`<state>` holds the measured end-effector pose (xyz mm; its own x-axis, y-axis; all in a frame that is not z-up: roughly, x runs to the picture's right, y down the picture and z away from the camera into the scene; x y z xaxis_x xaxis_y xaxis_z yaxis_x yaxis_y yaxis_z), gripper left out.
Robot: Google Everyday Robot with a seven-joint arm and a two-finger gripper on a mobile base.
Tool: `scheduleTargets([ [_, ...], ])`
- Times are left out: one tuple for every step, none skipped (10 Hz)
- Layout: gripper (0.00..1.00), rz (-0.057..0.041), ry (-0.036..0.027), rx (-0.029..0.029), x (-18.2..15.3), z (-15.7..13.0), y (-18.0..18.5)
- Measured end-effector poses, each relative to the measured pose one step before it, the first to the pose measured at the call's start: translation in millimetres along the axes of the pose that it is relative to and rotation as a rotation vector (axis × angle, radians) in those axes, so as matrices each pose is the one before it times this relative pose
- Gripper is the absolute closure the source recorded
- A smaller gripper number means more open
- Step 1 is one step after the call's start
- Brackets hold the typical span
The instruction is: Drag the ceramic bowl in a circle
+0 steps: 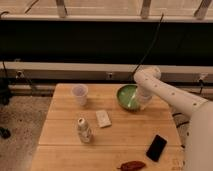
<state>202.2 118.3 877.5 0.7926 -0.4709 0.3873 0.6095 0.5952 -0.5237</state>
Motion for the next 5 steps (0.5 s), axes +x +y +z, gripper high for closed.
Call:
scheduleTargets([
  [0.83, -0.03300, -0.01801, 0.01371, -16.11, -4.86, -2.11],
  [0.83, -0.04143, -0.02215, 0.01975, -20.20, -7.45, 4.43],
  [0.83, -0.02072, -0.01356, 0.00609, -11.51, -3.30, 5.98],
  [0.83, -0.01564, -0.01030, 0.00583, -9.39, -2.75, 3.75],
  [0.83, -0.01282, -0.01712, 0.00062, -11.10, -2.23, 8.24],
])
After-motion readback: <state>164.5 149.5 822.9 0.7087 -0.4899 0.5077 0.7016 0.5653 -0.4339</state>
